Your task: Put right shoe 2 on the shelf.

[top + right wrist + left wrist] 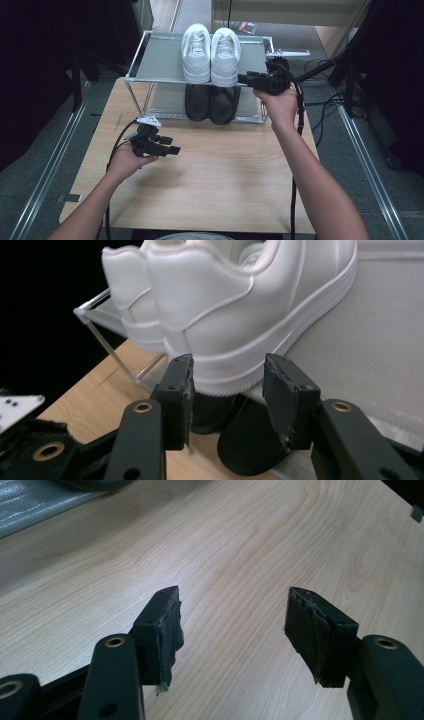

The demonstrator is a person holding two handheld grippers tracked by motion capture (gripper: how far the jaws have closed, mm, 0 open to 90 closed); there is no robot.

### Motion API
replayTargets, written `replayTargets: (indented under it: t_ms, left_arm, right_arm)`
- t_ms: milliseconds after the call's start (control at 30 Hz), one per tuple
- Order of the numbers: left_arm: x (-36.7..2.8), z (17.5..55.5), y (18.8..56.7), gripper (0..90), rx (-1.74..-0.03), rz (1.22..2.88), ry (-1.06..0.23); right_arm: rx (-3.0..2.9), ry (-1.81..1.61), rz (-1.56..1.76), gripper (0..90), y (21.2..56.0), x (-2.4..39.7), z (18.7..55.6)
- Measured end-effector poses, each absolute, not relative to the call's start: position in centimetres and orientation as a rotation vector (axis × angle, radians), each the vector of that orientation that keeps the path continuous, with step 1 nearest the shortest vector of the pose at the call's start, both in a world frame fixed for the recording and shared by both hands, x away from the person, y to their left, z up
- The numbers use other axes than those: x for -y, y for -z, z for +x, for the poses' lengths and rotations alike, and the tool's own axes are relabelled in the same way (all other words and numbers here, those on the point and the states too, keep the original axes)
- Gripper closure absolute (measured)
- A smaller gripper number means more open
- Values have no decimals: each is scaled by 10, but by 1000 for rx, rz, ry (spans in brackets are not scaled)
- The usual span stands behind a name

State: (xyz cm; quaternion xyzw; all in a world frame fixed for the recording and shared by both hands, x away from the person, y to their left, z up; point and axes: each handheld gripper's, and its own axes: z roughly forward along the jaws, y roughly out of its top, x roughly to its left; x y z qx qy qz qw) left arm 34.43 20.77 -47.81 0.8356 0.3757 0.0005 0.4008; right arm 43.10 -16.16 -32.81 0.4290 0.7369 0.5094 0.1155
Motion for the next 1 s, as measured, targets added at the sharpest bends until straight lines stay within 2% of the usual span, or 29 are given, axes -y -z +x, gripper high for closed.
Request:
replayTargets:
  t_ms: [333,1000]
  left_arm:
    - [-207,346,479,394,-953,2115,7]
    - [-206,345,480,382,-941,2127,19]
  right_arm:
    - [-2202,-1514,1223,535,360,170,403]
    - [-2331,-1483,1146,531,434,162,343]
